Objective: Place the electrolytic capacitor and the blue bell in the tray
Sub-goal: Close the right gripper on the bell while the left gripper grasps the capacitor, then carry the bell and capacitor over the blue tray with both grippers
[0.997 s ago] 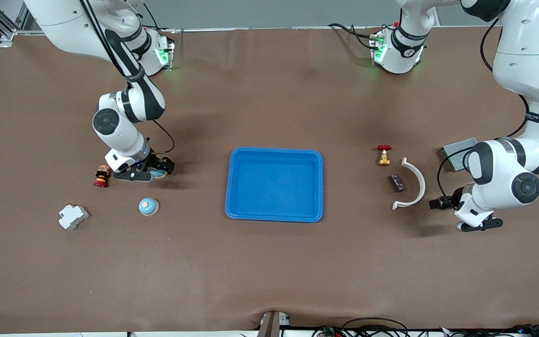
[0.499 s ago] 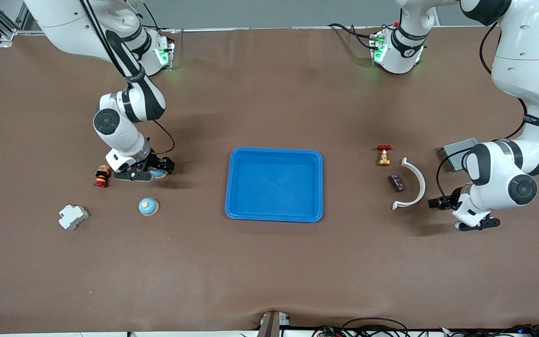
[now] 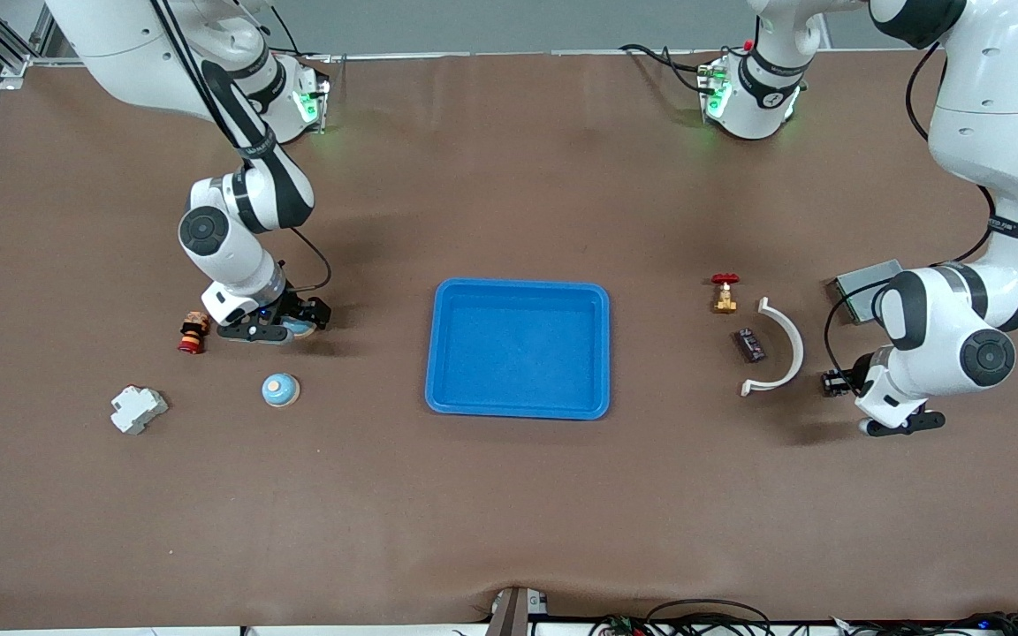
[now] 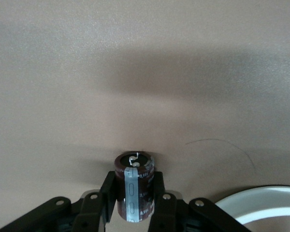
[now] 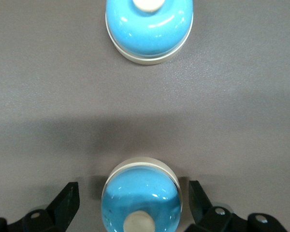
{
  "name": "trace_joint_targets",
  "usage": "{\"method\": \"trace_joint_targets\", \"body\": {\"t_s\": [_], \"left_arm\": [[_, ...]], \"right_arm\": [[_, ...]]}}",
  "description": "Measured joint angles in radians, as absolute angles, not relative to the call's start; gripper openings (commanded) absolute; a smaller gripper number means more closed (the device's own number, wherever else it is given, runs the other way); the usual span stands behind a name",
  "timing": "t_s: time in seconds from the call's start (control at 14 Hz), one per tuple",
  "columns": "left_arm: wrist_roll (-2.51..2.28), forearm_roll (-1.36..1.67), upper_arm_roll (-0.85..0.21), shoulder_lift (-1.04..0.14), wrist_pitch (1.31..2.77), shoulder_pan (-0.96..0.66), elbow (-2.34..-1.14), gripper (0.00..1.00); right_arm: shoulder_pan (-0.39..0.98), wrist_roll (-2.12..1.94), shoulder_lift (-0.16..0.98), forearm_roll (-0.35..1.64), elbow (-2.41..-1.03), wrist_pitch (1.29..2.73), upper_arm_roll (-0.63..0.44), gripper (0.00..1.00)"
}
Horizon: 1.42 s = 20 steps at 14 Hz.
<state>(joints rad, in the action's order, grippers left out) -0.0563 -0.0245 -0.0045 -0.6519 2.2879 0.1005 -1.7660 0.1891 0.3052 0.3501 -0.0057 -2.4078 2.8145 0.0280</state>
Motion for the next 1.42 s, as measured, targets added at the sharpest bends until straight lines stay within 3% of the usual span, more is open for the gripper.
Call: {"method": "trace_joint_targets", "body": {"t_s": [0.28, 0.43, 0.64, 1.07, 1.42], "left_arm": [[-0.057, -0.025, -0.005, -0.651, 2.293, 0.1, -1.76, 0.07], [-0.057, -0.025, -0.005, -0.642, 2.293, 0.097, -1.749, 0.07], [-0.067, -0.024, -0.01, -0.595, 2.247, 0.094, -1.732, 0.07], [-0.293, -0.024, -0.032, -0.485, 1.953, -0.022, -1.633, 0.07], [-0.582, -0.024, -0.035, -0.484, 1.896, -0.213, -1.605, 0.07]], "right_arm": [[0.189, 0.305, 0.351, -0.006, -2.412, 2.817, 0.028, 0.52], [0.189, 0.305, 0.351, -0.006, -2.413, 2.821, 0.028, 0.0], [0.189, 0.305, 0.35, -0.006, -2.413, 2.825, 0.028, 0.0], [0.218, 0.346, 0.345, -0.006, -2.371, 2.82, 0.029, 0.0], [0.349, 0.57, 0.338, -0.006, -2.201, 2.578, 0.03, 0.0]]}}
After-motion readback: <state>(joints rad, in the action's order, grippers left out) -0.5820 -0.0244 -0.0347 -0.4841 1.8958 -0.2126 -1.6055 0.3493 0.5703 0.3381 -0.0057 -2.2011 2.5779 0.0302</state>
